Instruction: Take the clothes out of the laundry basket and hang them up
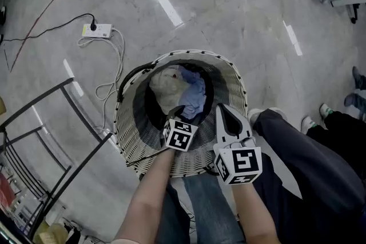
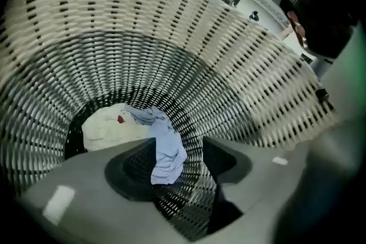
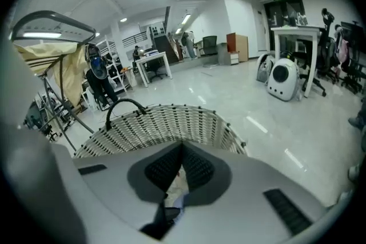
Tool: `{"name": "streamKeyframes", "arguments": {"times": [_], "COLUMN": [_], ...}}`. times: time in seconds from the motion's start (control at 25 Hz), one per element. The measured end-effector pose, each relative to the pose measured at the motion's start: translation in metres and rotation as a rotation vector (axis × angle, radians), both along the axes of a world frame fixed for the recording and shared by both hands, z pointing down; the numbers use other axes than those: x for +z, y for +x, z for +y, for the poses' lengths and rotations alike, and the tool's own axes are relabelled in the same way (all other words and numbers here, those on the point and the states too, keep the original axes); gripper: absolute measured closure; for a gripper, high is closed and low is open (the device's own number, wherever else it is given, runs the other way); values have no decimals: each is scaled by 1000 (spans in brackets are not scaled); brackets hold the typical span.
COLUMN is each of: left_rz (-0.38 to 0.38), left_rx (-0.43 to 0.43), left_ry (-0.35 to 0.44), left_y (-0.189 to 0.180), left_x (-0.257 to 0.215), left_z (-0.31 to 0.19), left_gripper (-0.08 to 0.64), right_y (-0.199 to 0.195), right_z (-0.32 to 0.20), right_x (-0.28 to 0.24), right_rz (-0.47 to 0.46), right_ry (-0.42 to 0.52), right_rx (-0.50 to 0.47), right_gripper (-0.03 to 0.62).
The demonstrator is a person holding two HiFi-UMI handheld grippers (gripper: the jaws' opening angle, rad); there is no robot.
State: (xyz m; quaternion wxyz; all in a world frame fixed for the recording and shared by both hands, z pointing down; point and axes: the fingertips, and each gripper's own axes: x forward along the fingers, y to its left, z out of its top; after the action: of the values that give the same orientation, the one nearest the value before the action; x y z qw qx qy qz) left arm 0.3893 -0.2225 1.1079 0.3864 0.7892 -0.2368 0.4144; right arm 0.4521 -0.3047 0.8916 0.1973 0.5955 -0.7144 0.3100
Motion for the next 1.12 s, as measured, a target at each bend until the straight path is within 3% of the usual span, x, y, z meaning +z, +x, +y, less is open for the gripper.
{"name": "streamKeyframes", "arguments": {"times": [0.16, 0.44, 0.64, 0.72, 1.08, 1.12], "left_rz": [-31, -74, -115, -130, -83, -74], "left_rx": [40, 198, 197, 184, 197, 209], "left_ry": [-29, -6, 18, 26, -12, -28], "left_y": [6, 23, 23, 18, 10, 12], "left_x": [43, 99, 111, 109, 58, 60], "left_z": [10, 17, 13, 9, 14, 17], "left_gripper": [334, 338, 450, 549, 547, 486], "right_y": [6, 9, 12, 11, 0, 0], "right_z": [-13, -25, -23, -23, -9, -8], "right_x": [7, 25, 27, 24, -5, -7], "right_rz": [-7, 12, -6, -5, 36, 40], "right_ry": [7, 12, 32, 41, 27, 30], "right_rx": [26, 42, 68, 72, 75, 74], "right_gripper": [591, 591, 591, 591, 591, 591]}}
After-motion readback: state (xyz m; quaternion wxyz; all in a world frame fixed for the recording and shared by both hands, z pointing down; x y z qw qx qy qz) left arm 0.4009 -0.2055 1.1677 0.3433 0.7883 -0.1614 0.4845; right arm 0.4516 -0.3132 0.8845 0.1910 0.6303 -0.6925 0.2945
